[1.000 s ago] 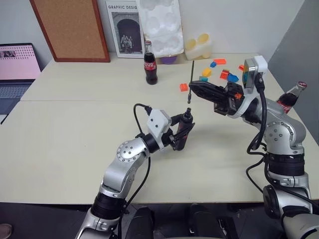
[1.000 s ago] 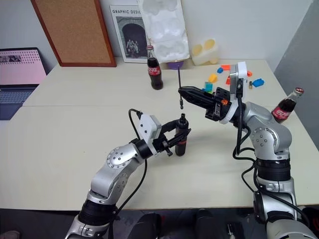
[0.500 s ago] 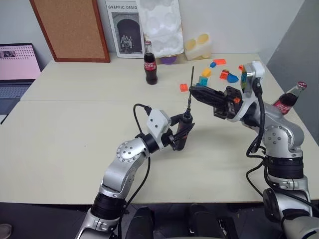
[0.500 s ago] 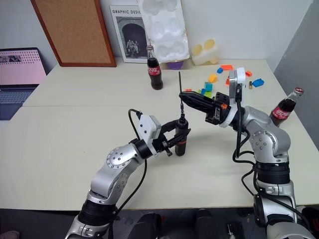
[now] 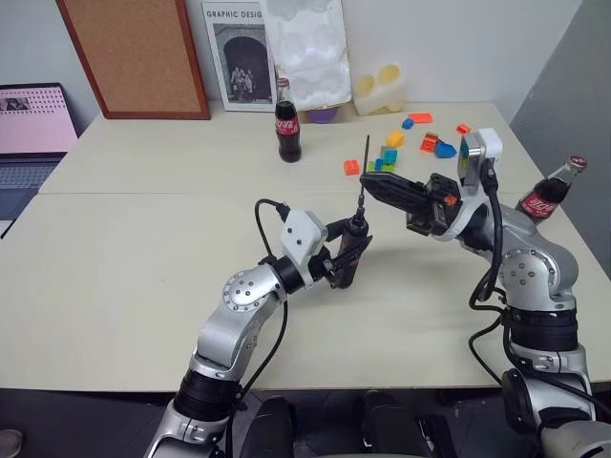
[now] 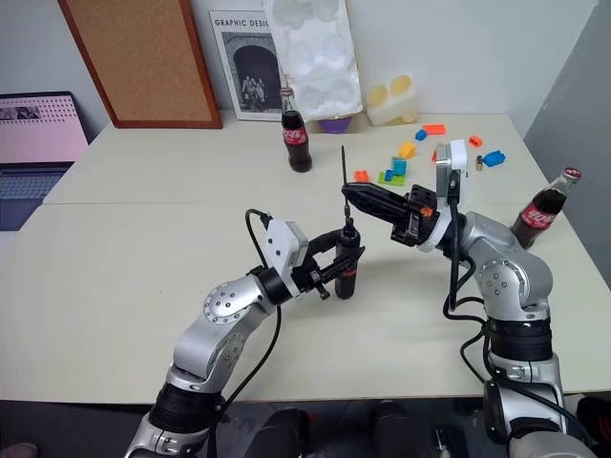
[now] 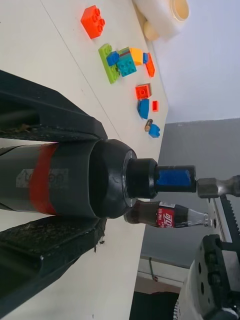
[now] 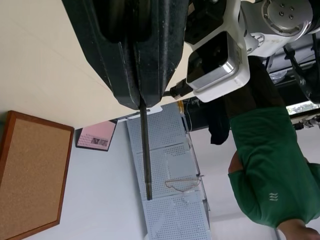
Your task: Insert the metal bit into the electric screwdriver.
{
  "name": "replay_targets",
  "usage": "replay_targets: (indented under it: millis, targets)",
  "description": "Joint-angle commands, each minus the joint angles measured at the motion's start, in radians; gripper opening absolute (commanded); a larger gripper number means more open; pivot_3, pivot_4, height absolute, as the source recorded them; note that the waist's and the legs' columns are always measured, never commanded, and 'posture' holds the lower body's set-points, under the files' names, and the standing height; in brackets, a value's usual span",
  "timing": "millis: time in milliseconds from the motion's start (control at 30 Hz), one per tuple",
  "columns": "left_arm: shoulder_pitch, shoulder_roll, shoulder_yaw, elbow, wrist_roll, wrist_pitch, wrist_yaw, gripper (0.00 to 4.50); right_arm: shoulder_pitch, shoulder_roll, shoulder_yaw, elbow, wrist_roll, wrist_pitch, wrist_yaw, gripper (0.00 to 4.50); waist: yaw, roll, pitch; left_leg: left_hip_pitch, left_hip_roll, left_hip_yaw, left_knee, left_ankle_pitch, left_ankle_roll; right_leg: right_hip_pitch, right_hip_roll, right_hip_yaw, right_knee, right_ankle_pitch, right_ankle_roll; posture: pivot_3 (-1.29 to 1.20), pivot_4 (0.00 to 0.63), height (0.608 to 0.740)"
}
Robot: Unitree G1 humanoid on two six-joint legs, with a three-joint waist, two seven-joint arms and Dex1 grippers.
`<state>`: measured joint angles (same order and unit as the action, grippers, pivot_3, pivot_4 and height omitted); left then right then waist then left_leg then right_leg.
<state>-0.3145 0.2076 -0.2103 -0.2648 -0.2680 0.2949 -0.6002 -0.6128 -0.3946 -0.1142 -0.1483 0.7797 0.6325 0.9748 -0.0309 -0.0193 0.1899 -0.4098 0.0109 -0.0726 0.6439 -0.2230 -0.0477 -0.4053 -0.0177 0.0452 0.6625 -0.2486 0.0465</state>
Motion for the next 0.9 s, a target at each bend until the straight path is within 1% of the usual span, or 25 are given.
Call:
replay_targets:
  millis: [33,200,400,900]
  targets:
    - [0.000,0.000,0.004,-0.019,0.000,-0.024,0.000,1.66,-0.002,0.005,0.000,-0.027,0.007,-0.026,-0.009,0.00,0.000,0.000,0.000,0.000,0.000,0.000,0.000,0.000,0.000,0.000,0.000,0.000,0.000,0.000,0.000,0.00,0.150,0.740]
    - [0.000,0.000,0.004,-0.019,0.000,-0.024,0.001,1.66,-0.012,0.015,-0.005,-0.006,-0.010,-0.057,-0.017,0.00,0.000,0.000,0.000,0.000,0.000,0.000,0.000,0.000,0.000,0.000,0.000,0.000,0.000,0.000,0.000,0.00,0.150,0.740]
    - [0.001,0.000,0.003,-0.021,0.000,-0.022,0.002,1.66,-0.023,0.013,-0.008,-0.009,0.006,-0.052,-0.024,0.00,0.000,0.000,0.000,0.000,0.000,0.000,0.000,0.000,0.000,0.000,0.000,0.000,0.000,0.000,0.000,0.00,0.150,0.740]
    - [-0.002,-0.001,0.005,-0.019,0.000,-0.023,0.003,1.66,0.021,-0.010,0.013,-0.013,-0.015,-0.063,-0.002,0.00,0.000,0.000,0.000,0.000,0.000,0.000,0.000,0.000,0.000,0.000,0.000,0.000,0.000,0.000,0.000,0.00,0.150,0.740]
